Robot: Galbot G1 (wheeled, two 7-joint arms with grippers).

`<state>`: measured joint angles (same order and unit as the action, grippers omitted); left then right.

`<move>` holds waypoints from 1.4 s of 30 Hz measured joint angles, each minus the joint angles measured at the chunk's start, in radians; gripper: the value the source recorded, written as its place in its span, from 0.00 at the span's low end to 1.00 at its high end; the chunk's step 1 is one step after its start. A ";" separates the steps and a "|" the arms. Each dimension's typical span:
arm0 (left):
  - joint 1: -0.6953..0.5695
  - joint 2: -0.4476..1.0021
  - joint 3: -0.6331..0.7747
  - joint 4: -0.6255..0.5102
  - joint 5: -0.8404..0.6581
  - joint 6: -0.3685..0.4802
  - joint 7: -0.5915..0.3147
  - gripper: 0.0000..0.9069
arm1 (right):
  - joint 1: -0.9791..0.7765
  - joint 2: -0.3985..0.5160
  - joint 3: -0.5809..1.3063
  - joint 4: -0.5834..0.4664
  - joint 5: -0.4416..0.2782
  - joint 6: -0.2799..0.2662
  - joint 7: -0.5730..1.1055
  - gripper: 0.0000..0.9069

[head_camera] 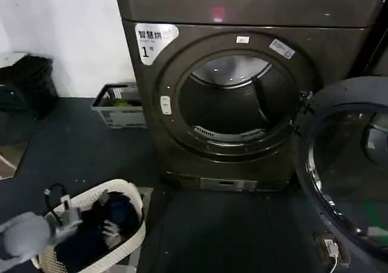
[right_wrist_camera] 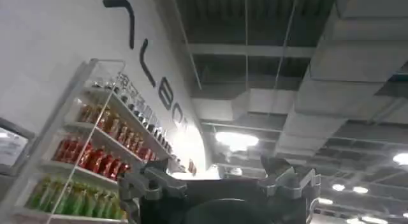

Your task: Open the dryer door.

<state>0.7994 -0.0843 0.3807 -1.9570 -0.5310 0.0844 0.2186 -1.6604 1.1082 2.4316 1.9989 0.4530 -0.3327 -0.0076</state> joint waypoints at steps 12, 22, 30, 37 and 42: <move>0.018 0.088 -0.049 0.064 0.111 0.122 0.124 1.00 | 0.016 -0.004 -0.018 0.003 0.003 -0.001 -0.004 1.00; 0.031 0.109 -0.062 0.118 0.204 0.131 0.277 1.00 | 0.019 -0.006 -0.021 0.007 0.003 -0.003 -0.006 1.00; 0.041 0.104 -0.060 0.135 0.199 0.111 0.261 1.00 | 0.018 -0.006 -0.020 0.012 0.003 -0.003 -0.007 1.00; 0.041 0.101 -0.060 0.147 0.202 0.107 0.260 1.00 | 0.017 -0.006 -0.016 0.014 0.003 -0.003 -0.008 1.00; 0.040 0.103 -0.061 0.161 0.206 0.095 0.261 1.00 | 0.014 -0.005 -0.013 0.016 0.003 -0.004 -0.009 1.00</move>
<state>0.8397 0.0186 0.3200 -1.7962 -0.3247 0.1799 0.4796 -1.6466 1.1034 2.4183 2.0146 0.4561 -0.3363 -0.0161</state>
